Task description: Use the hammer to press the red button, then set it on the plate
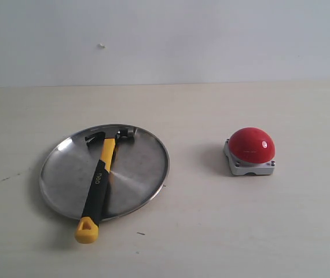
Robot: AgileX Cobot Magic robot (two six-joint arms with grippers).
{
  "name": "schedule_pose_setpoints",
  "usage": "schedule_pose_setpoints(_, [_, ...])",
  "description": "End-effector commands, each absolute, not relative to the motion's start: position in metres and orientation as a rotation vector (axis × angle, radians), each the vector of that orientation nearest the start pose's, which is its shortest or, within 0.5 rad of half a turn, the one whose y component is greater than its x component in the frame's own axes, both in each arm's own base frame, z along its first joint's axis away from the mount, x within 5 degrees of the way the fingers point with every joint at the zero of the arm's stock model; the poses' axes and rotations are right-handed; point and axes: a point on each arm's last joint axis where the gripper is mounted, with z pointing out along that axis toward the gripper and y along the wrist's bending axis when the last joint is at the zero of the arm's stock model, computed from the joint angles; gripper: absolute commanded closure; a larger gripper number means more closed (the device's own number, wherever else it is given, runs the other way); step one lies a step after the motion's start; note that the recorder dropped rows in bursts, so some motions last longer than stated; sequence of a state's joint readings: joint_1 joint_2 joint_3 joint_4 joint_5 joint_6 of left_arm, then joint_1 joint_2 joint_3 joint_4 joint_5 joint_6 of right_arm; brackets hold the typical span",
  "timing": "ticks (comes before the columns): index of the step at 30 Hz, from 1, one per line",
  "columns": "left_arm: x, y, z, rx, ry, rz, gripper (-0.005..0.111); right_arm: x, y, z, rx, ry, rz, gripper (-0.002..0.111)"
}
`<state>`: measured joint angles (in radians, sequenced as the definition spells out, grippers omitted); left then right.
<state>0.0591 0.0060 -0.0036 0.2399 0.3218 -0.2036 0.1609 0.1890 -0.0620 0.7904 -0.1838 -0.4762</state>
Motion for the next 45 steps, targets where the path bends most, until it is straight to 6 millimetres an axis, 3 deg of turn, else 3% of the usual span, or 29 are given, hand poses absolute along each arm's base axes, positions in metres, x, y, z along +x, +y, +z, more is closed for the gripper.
schedule_pose_setpoints(1, [0.054, 0.010, 0.186, -0.080, 1.786, 0.132, 0.107, 0.066, -0.002, 0.235, 0.219, 1.427, 0.262, 0.108])
schedule_pose_setpoints(11, [0.054, 0.010, 0.186, -0.080, 1.786, 0.132, 0.107, 0.063, -0.003, 0.236, 0.232, 1.409, 0.281, 0.108])
schedule_pose_setpoints(18, [0.054, 0.010, 0.186, -0.080, 1.786, 0.132, 0.107, 0.063, -0.003, 0.232, 0.143, 1.457, 0.119, 0.108])
schedule_pose_setpoints(22, [0.054, 0.010, 0.186, -0.080, 1.786, 0.132, 0.107, 0.060, -0.002, 0.228, 0.156, 1.490, 0.124, 0.108])
schedule_pose_setpoints(27, [0.054, 0.010, 0.186, -0.080, 1.786, 0.132, 0.107, 0.054, 0.000, 0.218, 0.043, 1.577, 0.014, 0.108])
schedule_pose_setpoints(35, [0.054, 0.010, 0.186, -0.080, 1.786, 0.132, 0.107, 0.052, 0.001, 0.201, 0.003, 1.769, -0.014, 0.108])
schedule_pose_setpoints(41, [0.054, 0.010, 0.186, -0.080, 1.786, 0.132, 0.107, 0.053, -0.008, 0.182, 0.133, 1.820, -0.049, 0.108])
schedule_pose_setpoints(45, [0.054, 0.010, 0.186, -0.080, 1.786, 0.132, 0.107, 0.054, -0.008, 0.184, 0.132, 1.797, -0.046, 0.108])
